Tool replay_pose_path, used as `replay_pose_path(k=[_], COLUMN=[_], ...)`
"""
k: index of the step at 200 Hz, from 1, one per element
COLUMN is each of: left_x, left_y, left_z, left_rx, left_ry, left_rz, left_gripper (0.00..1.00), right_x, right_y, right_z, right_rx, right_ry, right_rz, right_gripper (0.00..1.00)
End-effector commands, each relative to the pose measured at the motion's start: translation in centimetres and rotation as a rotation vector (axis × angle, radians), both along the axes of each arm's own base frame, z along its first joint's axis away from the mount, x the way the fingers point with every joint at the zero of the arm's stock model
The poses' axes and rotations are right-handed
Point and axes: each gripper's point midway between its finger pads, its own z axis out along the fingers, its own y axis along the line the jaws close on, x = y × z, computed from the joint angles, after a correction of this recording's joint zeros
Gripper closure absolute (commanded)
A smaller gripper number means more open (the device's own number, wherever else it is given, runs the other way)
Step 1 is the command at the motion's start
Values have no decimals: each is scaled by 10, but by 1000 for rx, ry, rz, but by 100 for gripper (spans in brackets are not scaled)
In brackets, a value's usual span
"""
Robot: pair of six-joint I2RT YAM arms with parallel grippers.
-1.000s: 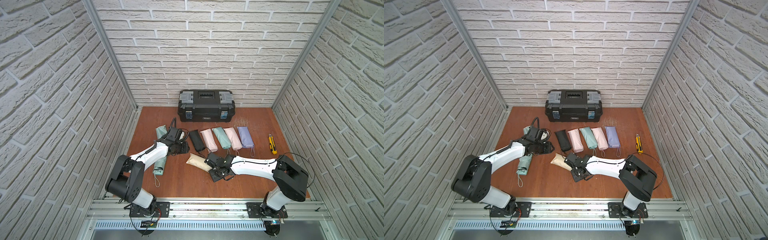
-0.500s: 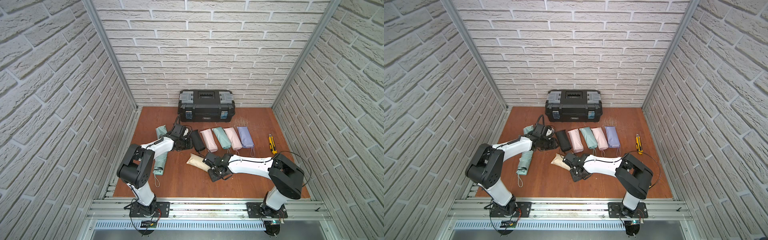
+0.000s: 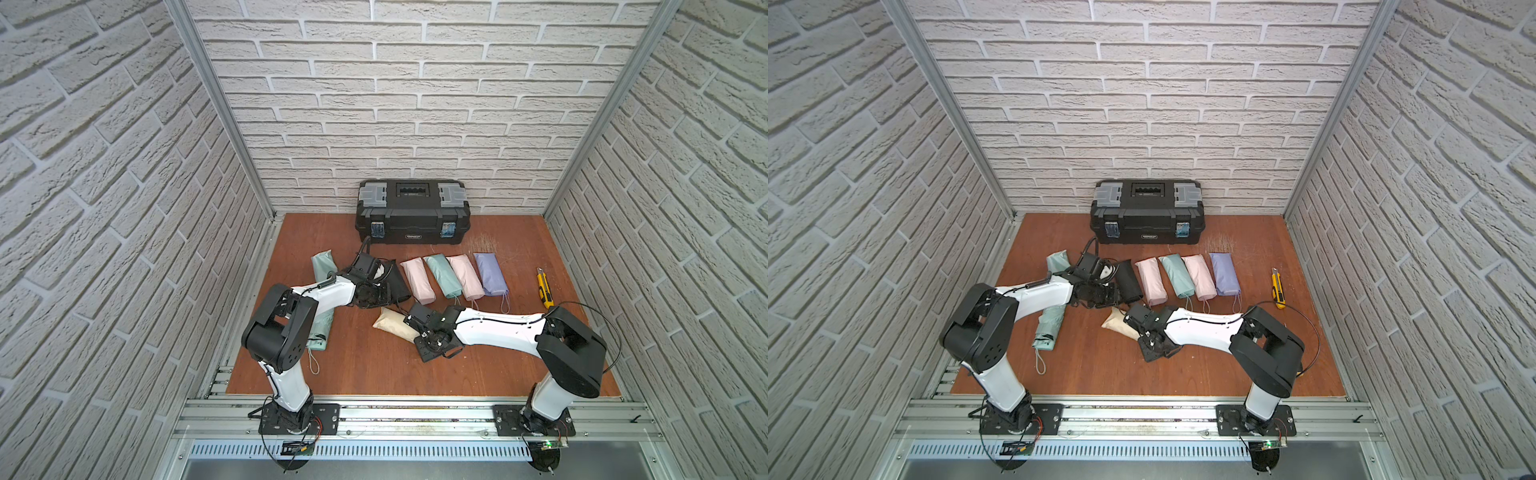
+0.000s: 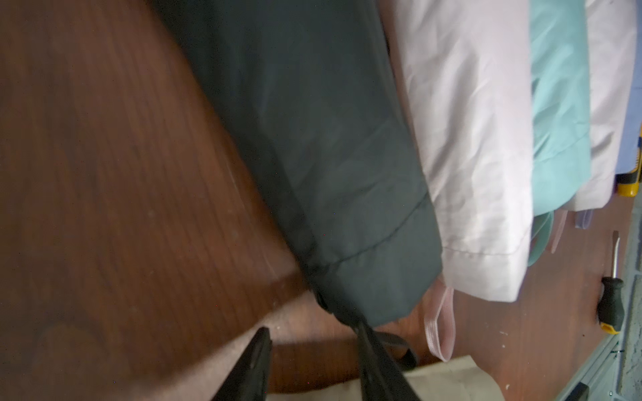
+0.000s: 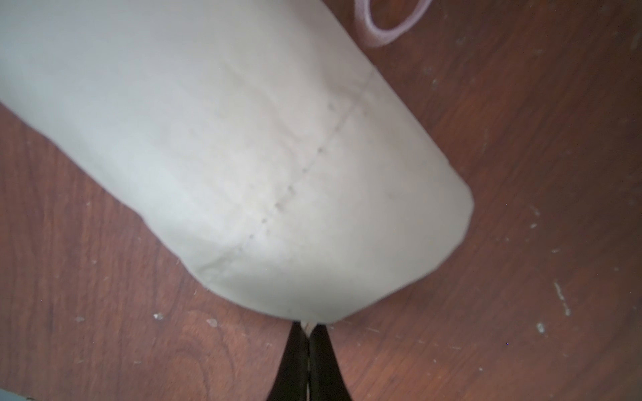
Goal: Take umbrellas out of sleeves
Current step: Take out the umbrella from the umbrella sleeve.
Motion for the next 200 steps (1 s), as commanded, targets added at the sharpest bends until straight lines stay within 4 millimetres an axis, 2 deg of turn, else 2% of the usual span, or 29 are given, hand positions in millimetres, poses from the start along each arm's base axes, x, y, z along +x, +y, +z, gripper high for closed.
replay_pose_path(k=[1,29,78,144,200], left_x=[-11,-15,-24,-32,-29], left_y=[5,17,15,23,11], left_z=[-9,-11,-16,-5,-5], left_rx=[42,95,98,100,14], left_ry=[40,41,86,144,191], left_rz=[5,24,23,126,213], left_gripper=[57,56,57,54,54], right_x=[0,0,-1,-1,0], right_y=[-2,-2,-5,-4,-1], right_z=[-2,-2,-3,-2,1], right_rx=[-13,-8,-15,-1,14], right_ry=[-7,-7,-10,-15,-19], right_rz=[4,3,4,-3,-2], right_gripper=[97,97,97,97,97])
